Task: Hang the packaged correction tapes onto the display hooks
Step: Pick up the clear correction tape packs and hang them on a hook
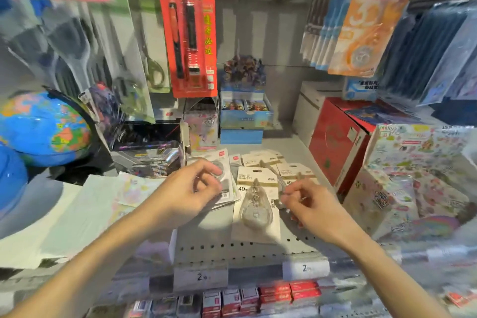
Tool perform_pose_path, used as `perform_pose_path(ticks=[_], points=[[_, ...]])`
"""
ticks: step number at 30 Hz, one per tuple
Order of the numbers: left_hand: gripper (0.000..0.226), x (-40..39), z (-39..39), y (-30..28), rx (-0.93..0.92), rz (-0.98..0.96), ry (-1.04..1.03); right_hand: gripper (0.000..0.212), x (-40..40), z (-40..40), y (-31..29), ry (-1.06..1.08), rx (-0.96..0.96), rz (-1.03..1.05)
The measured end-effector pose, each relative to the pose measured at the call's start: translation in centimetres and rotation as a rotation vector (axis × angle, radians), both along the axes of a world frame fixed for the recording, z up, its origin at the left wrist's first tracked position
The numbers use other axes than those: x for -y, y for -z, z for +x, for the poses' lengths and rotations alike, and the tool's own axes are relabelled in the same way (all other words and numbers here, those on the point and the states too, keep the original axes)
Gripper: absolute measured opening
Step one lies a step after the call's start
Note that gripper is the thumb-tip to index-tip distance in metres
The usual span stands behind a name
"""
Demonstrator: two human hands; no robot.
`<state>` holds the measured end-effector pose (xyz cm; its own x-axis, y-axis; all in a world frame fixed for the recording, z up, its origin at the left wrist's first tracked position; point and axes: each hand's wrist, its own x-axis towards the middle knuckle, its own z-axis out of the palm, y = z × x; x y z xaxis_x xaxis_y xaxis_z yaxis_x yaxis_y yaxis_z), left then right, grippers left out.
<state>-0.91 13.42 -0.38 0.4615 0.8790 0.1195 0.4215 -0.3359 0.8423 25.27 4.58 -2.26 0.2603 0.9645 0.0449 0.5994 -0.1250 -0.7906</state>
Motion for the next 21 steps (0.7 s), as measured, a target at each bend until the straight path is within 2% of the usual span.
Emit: perform_pose_path(ticks=[3, 7, 11, 16, 19, 21], points=[[0.016, -1.5, 1.1, 0.7, -0.149, 0.005, 0.024, 0.026, -1.0, -0.4, 0.7, -0.019, 0.087, -0.066], [0.014, -2.3, 1.6, 1.2, -0.188, -0.02, 0.032, 0.056, -1.4, -1.3, 1.2, -0.038, 0.106, -0.145], [0.014, -2.1, 1.3, 1.3, -0.127, -0.048, 0.031, 0.077, -1.7, -1.7, 1.2, 0.002, -0.081, -0.182], [0.013, -1.9, 1.3, 1.6, -0.039, -0.161, 0.013, 0.079, -2.2, -0.8, 1.4, 0.034, -0.317, -0.14], [0.012, -2.2, 1.3, 1.6, -0.026, -0.179, 0.007, 0.046, -1.8, 0.0, 0.4, 0.017, -0.466, -0.117], [0.017, -2.1, 1.3, 1.6, -0.005, -0.205, 0.008, 0.042, -1.6, 0.7, -0.1, 0.023, -0.527, -0.094]])
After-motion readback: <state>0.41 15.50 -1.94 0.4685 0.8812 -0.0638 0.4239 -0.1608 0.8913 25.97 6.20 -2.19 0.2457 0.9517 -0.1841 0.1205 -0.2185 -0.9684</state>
